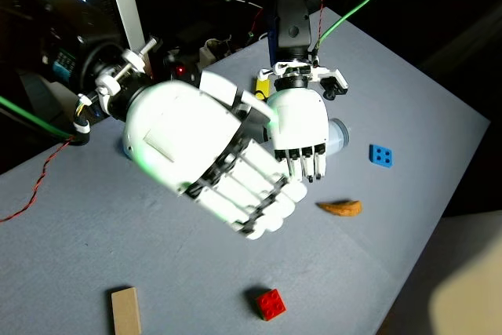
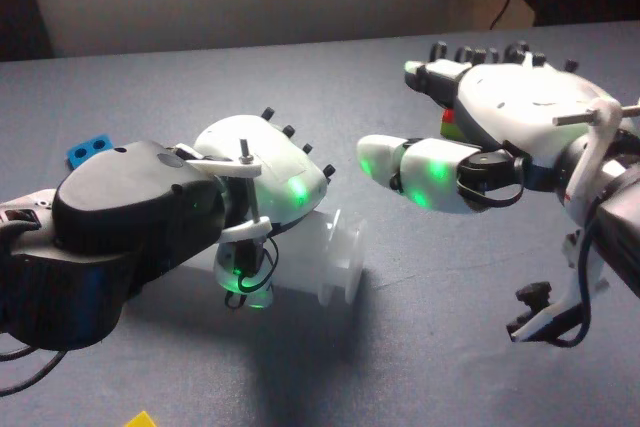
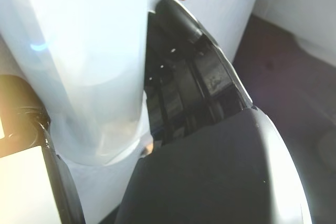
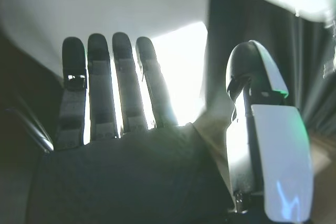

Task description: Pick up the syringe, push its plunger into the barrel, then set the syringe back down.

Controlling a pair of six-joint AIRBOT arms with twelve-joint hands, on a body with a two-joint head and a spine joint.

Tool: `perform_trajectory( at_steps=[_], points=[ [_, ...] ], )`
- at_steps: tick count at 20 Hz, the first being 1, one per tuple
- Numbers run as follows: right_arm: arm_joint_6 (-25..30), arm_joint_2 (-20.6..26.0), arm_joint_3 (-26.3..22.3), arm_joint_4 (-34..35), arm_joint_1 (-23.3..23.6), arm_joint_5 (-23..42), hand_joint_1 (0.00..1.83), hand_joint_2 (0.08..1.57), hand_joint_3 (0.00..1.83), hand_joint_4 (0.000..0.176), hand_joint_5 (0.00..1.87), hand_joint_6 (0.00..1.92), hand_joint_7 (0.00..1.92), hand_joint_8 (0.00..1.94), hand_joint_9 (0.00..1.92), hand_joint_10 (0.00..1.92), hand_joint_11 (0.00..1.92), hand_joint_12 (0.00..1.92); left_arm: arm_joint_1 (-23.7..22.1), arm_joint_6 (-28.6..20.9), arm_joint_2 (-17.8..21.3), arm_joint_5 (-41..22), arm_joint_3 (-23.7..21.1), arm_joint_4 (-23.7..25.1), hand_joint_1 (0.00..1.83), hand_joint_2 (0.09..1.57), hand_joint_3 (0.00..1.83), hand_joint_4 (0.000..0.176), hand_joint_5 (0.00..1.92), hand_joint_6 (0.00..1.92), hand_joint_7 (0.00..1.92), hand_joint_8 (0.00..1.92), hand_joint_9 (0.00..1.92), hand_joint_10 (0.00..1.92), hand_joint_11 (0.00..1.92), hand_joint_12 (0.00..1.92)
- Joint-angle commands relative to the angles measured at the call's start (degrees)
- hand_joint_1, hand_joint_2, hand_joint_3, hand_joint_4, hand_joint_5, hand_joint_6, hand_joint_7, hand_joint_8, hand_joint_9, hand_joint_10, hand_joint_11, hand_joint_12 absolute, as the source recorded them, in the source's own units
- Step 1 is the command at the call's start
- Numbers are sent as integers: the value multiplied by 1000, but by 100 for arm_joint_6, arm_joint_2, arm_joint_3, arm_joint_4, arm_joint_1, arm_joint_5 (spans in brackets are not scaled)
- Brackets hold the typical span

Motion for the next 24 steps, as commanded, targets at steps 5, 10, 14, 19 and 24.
perform_trajectory(
  at_steps=[5,10,14,19,24],
  points=[
    [355,124,-146,-603,79,89,224,1131,0,0,287,1,316,1,305,0,0,897,-30,35,-25,-105,-47,130,594,1085,0,0,411,4,318,3,287,8,2,713],
    [389,180,-216,-605,79,-47,222,1134,1,0,294,4,309,3,292,3,0,866,-82,42,-2,-147,-74,130,368,984,0,0,0,0,0,0,0,0,0,1],
    [395,199,-223,-605,78,-99,194,1139,2,0,282,2,306,1,292,2,0,844,-150,47,71,-221,-129,130,341,898,0,0,0,0,0,0,0,0,0,0],
    [423,238,-279,-605,77,-188,181,1140,1,0,278,1,303,0,282,0,0,817,-336,55,334,-379,-326,130,328,888,0,0,0,0,0,0,0,0,0,0],
    [419,242,-308,-611,53,-193,204,1136,0,0,274,1,302,0,277,0,0,772,-597,63,720,-687,-642,130,309,902,0,0,0,0,0,0,0,0,0,0]
  ],
)
